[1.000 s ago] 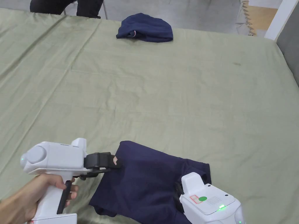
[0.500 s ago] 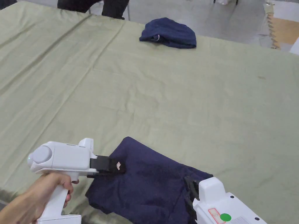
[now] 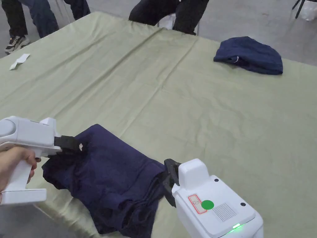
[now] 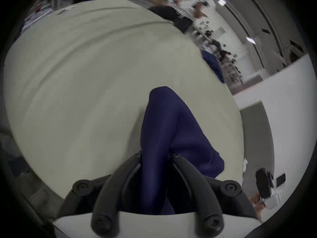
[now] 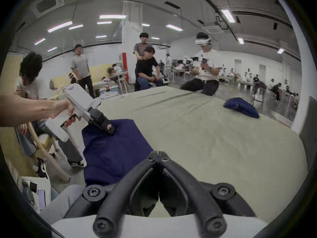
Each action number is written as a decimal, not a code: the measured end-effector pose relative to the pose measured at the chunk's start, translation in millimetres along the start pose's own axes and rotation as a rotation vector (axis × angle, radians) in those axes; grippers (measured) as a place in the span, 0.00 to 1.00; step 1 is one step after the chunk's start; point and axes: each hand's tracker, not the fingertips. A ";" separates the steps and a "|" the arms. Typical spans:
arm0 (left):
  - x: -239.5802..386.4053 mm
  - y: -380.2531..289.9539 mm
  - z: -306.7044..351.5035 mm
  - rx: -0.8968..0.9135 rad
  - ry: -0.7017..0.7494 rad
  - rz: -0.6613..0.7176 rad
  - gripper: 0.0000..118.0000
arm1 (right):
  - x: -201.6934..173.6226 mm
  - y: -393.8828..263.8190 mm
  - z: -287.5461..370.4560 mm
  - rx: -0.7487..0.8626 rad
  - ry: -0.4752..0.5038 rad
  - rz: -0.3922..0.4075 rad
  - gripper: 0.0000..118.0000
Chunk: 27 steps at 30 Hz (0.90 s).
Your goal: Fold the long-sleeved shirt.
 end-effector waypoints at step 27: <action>302.2 -196.9 39.2 0.848 0.201 -0.508 0.03 | 86.5 17.7 167.6 0.229 -0.347 -0.038 0.00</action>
